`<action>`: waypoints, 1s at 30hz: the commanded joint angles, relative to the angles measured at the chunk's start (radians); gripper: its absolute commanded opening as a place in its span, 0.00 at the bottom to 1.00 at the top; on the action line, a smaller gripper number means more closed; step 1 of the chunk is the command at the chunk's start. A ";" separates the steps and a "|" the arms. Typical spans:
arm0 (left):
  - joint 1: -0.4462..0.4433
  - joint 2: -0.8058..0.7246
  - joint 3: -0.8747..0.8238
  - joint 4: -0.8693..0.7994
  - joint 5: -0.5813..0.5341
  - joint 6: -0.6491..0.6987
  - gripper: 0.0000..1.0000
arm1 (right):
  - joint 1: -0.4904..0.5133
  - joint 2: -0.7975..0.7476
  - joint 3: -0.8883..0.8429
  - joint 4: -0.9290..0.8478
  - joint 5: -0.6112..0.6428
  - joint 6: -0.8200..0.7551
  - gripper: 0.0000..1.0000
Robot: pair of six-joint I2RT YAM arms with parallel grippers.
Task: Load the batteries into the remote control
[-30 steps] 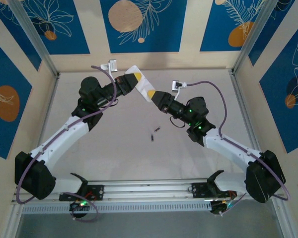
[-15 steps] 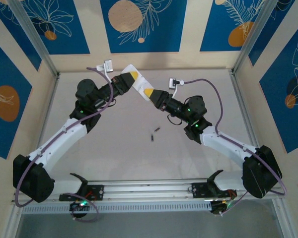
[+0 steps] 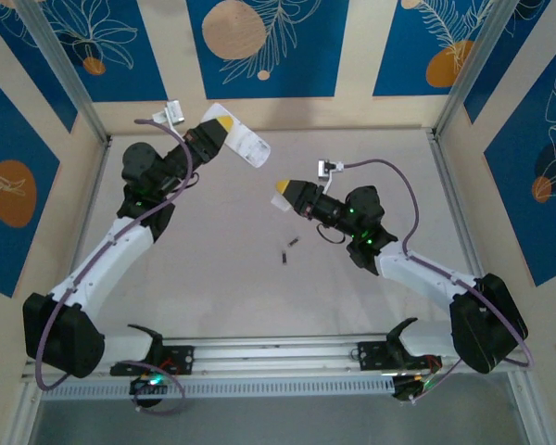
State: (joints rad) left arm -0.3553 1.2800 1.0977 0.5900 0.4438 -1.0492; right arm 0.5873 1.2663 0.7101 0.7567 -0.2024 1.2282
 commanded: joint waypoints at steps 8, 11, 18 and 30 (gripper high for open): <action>0.016 -0.060 -0.019 -0.033 0.006 0.058 0.02 | -0.041 -0.160 0.015 -0.359 0.063 -0.246 0.07; 0.019 -0.077 -0.046 -0.093 0.024 0.087 0.02 | -0.081 -0.215 0.040 -0.575 0.139 -0.423 0.06; 0.019 -0.101 -0.109 -0.215 0.092 0.144 0.00 | -0.112 -0.046 0.225 -1.124 0.662 -0.781 0.06; 0.019 -0.131 -0.245 -0.361 0.104 0.266 0.00 | -0.164 0.386 0.333 -1.312 0.772 -0.661 0.08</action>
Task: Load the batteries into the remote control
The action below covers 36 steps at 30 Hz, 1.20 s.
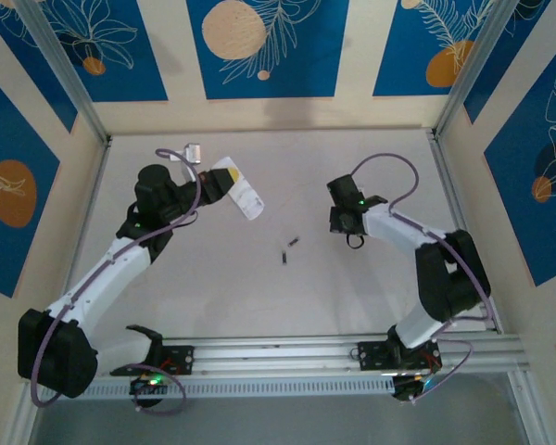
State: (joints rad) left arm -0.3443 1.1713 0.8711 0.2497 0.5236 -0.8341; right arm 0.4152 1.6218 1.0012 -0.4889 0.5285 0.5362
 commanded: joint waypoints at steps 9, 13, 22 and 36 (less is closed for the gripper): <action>0.008 -0.003 -0.050 -0.024 0.025 0.063 0.00 | 0.064 0.138 0.098 -0.091 -0.005 0.063 0.27; 0.008 0.024 -0.055 0.018 0.038 0.034 0.00 | 0.063 0.096 0.119 -0.096 -0.073 0.056 0.32; 0.008 0.077 -0.053 0.135 0.090 -0.034 0.00 | 0.136 -0.370 -0.016 0.201 -0.373 -0.062 0.60; 0.008 0.130 -0.025 0.277 0.138 -0.146 0.00 | 0.386 -0.210 0.269 0.156 -0.363 -0.333 0.89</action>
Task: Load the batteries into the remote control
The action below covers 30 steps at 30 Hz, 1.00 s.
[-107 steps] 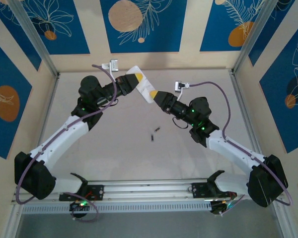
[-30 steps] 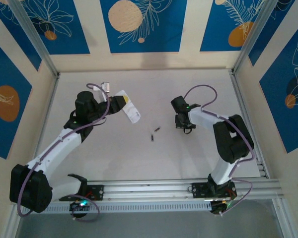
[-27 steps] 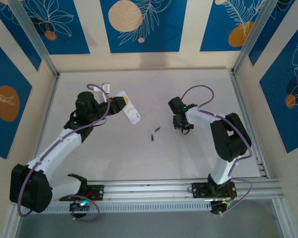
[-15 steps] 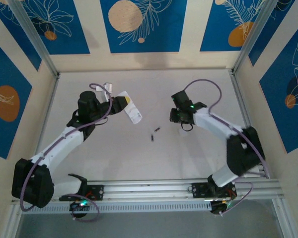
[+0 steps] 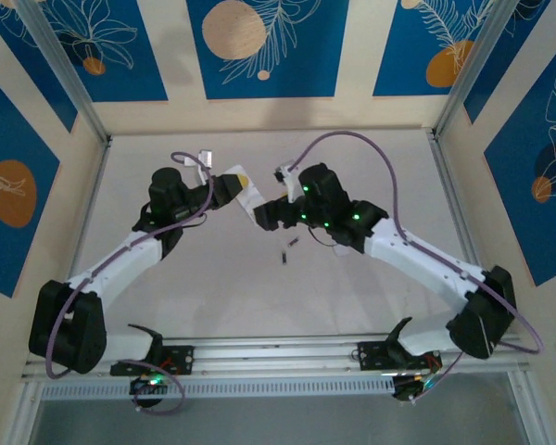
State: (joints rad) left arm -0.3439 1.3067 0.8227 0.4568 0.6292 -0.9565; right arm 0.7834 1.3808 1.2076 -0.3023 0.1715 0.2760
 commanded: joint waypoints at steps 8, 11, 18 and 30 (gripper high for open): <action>0.008 -0.020 0.023 0.062 0.023 -0.022 0.00 | 0.069 0.155 0.176 -0.067 0.058 -0.106 0.75; 0.008 -0.021 0.027 0.045 0.016 -0.018 0.00 | 0.083 0.177 0.203 -0.091 0.082 -0.115 0.63; 0.009 -0.036 0.038 0.017 0.004 0.011 0.17 | 0.112 0.166 0.215 -0.101 0.144 -0.086 0.44; 0.023 -0.398 0.167 -0.777 -0.689 0.521 1.00 | 0.147 0.342 0.253 -0.301 0.427 0.515 0.39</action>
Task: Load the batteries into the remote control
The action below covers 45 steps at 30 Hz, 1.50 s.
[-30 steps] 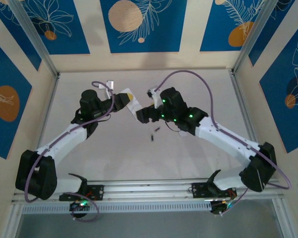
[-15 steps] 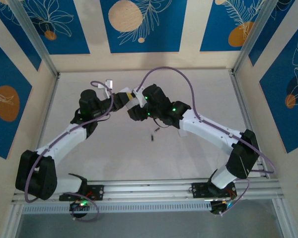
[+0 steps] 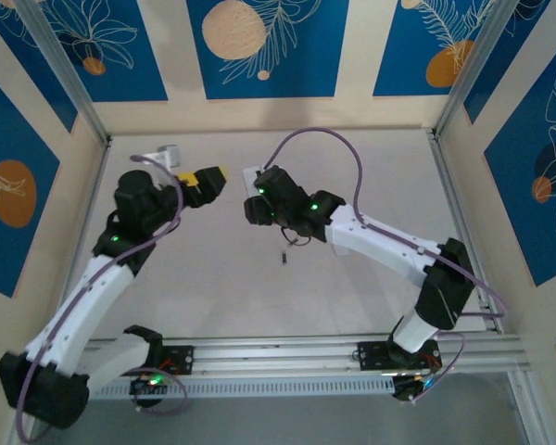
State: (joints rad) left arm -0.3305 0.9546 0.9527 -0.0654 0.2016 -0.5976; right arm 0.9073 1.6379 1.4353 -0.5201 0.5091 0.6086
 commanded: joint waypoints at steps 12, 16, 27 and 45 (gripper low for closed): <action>0.014 -0.051 -0.008 -0.342 -0.279 0.176 1.00 | 0.103 0.413 0.121 -0.087 0.095 0.202 0.43; 0.018 -0.019 -0.009 -0.326 -0.242 0.152 1.00 | 0.114 0.436 0.080 -0.042 0.081 0.194 0.46; 0.033 0.050 -0.015 -0.290 -0.155 0.090 1.00 | 0.117 0.418 0.020 0.003 0.035 0.211 0.58; 0.034 0.356 0.179 -0.494 0.008 0.113 0.87 | -0.042 0.047 -0.230 -0.037 0.024 0.259 0.48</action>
State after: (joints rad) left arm -0.2974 1.2446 1.0580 -0.4759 0.1345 -0.5121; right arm 0.9344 1.7088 1.2686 -0.5171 0.5415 0.8272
